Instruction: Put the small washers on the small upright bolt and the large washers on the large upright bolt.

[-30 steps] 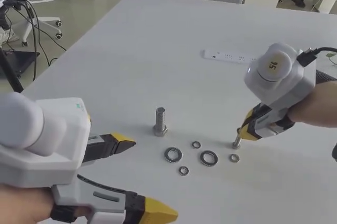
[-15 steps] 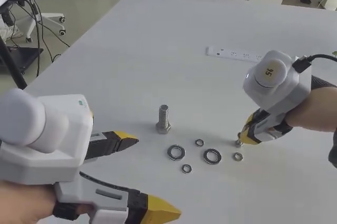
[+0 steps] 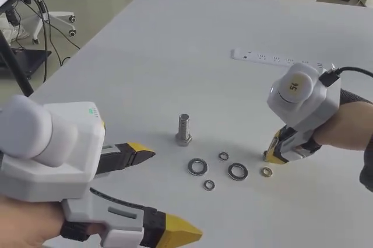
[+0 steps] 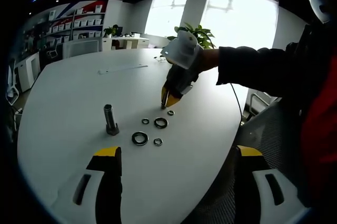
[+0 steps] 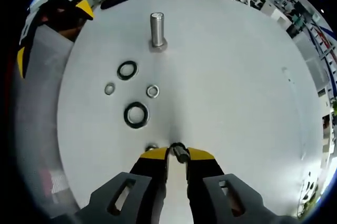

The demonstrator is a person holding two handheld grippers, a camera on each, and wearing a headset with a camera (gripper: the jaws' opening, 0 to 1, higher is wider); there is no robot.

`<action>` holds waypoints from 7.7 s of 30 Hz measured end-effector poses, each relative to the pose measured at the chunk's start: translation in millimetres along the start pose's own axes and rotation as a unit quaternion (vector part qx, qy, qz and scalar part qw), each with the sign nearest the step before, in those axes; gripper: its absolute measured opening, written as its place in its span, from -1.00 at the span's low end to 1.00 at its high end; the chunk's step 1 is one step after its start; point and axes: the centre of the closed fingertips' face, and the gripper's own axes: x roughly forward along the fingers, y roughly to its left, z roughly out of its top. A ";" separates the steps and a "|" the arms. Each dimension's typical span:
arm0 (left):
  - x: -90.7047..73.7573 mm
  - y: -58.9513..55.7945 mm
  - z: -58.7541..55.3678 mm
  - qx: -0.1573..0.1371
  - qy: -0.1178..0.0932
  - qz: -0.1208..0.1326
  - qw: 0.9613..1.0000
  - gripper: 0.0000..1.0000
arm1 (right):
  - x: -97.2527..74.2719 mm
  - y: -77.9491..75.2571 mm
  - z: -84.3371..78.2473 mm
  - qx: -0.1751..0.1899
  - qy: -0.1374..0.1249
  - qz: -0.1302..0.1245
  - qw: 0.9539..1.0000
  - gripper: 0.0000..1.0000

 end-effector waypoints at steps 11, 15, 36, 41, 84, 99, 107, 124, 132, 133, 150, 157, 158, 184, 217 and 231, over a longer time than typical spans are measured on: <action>0.0 0.8 -0.3 -0.002 0.000 0.001 1.000 0.76 | 3.0 -0.5 -2.7 0.003 0.000 0.002 1.000 -0.72; 0.4 0.9 -0.7 -0.001 0.001 0.002 1.000 0.76 | 2.7 0.2 -3.7 0.003 0.002 0.002 1.000 -0.72; 1.0 -0.9 -1.2 0.003 0.002 -0.001 1.000 0.76 | -10.7 -0.7 -12.3 0.023 -0.010 -0.007 1.000 -0.59; 1.1 -1.9 -1.3 0.003 0.003 -0.003 1.000 0.76 | -12.8 2.1 -16.2 0.028 -0.011 -0.008 1.000 -0.58; 0.2 -4.8 2.4 0.012 -0.004 -0.008 1.000 0.76 | 1.4 29.0 -10.2 0.053 -0.031 0.009 0.998 -0.58; 0.2 -4.2 3.2 0.011 -0.006 -0.008 1.000 0.76 | 6.6 28.4 -9.1 0.044 -0.026 0.007 0.999 -0.60; -0.2 -3.5 4.0 0.010 -0.007 -0.007 1.000 0.76 | 6.5 30.6 -8.6 0.035 -0.024 0.010 0.999 -0.66; -0.4 -4.8 3.5 0.010 -0.007 -0.008 1.000 0.76 | 5.3 33.7 -11.4 0.034 -0.018 0.012 0.999 -0.72; -0.2 -5.5 2.9 0.012 -0.005 -0.009 1.000 0.75 | 1.8 36.0 -16.9 0.034 -0.015 0.010 0.999 -0.72; -0.2 -5.8 2.8 0.012 -0.005 -0.009 1.000 0.75 | 1.0 36.2 -18.0 0.034 -0.014 0.010 0.999 -0.72; 0.0 -7.4 2.1 0.016 -0.004 -0.010 1.000 0.75 | -17.1 37.8 -34.5 0.044 -0.012 0.000 0.999 -0.72; 0.0 -8.1 1.8 0.016 -0.004 -0.010 1.000 0.75 | -29.0 37.1 -40.3 0.048 -0.011 -0.009 0.999 -0.72; 0.0 -8.0 1.8 0.017 -0.004 -0.009 1.000 0.75 | -31.5 36.9 -40.8 0.050 -0.012 -0.010 0.999 -0.72; -0.7 -7.4 4.8 0.018 -0.007 -0.007 1.000 0.75 | -71.7 28.0 -22.1 0.038 -0.027 -0.039 0.998 -0.72; 0.3 -5.0 3.8 0.013 -0.006 -0.006 1.000 0.75 | -73.8 -4.4 16.7 0.002 -0.041 -0.057 0.998 -0.72; -0.5 -3.1 3.3 0.011 -0.007 -0.003 1.000 0.75 | -58.4 -5.1 16.1 0.001 -0.032 -0.042 0.999 -0.72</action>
